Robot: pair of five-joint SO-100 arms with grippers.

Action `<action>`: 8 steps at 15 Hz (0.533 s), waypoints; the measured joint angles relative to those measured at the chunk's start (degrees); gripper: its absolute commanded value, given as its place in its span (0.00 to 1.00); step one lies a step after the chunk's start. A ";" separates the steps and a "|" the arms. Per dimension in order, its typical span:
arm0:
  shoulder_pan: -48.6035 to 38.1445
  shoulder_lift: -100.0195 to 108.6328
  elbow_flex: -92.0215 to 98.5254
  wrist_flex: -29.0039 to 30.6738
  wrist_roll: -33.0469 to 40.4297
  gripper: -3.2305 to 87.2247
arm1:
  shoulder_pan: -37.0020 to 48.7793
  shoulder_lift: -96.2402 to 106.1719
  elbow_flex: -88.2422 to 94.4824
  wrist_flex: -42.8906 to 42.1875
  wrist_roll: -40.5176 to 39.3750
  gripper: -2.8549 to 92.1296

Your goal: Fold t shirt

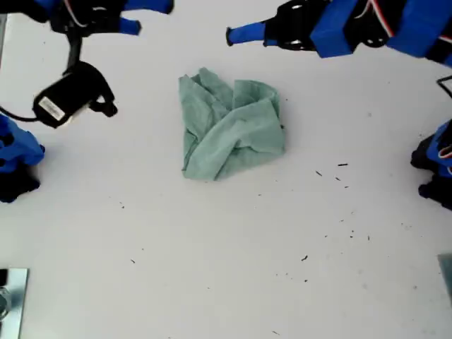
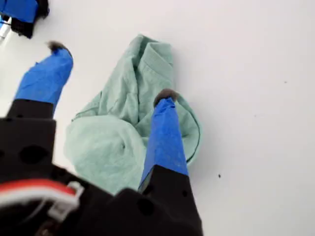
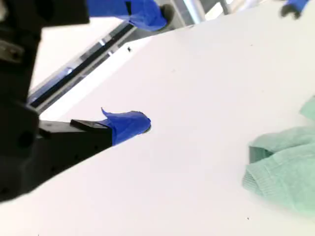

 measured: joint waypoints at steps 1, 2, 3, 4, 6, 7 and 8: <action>-0.26 6.86 7.29 -2.37 -0.18 0.32 | -0.35 6.42 7.73 -5.71 1.32 0.32; 0.35 12.92 14.41 -4.48 -0.53 0.31 | 0.09 12.83 15.47 -9.58 1.67 0.31; 0.35 18.98 21.27 -5.71 -0.88 0.28 | 1.05 18.90 20.65 -6.94 1.76 0.30; 0.09 25.84 28.39 -6.86 -1.23 0.25 | 1.58 25.66 25.84 -2.29 1.76 0.23; 2.29 41.66 42.63 -7.91 -2.20 0.12 | 1.49 39.64 37.18 6.06 1.76 0.12; 4.92 49.39 49.13 -8.09 -3.60 0.06 | 0.00 46.14 42.89 10.20 1.76 0.06; 8.44 58.01 55.90 -7.56 -6.68 0.03 | -2.99 53.26 49.31 12.92 2.55 0.06</action>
